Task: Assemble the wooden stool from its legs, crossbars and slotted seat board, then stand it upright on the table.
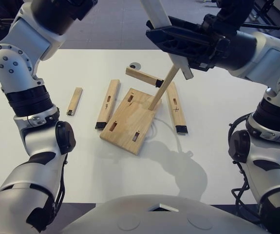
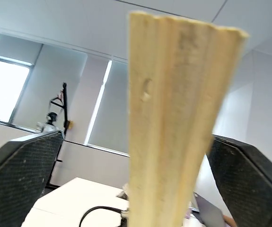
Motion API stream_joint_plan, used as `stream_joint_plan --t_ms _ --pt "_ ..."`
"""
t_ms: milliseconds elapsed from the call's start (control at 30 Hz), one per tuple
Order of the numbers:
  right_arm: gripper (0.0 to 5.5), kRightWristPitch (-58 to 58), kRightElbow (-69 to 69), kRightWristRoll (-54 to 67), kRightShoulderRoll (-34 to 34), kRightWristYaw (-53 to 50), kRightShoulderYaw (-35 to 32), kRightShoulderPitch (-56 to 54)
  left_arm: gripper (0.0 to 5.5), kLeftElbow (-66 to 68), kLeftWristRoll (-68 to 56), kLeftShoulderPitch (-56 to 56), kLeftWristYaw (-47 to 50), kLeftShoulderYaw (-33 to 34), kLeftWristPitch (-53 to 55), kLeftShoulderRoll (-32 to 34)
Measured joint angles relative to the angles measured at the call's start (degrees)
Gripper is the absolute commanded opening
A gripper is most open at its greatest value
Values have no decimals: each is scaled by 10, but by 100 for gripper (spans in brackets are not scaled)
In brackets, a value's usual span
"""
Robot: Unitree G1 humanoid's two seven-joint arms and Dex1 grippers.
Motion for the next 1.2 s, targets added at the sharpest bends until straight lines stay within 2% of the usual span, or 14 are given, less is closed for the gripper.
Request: stream_joint_plan --t_ms 167,333,633,1200 --pt "202 -13 4 2 0 -4 7 10 426 11 -50 9 18 -5 47 1" --pt "202 -17 -2 13 0 -5 15 23 340 13 -62 9 31 -6 51 1" --pt "202 -23 -5 18 -1 -9 26 32 220 16 -93 9 40 -5 56 5" --pt "202 -29 -18 19 -1 -14 41 50 217 -33 -127 62 80 -15 36 5"
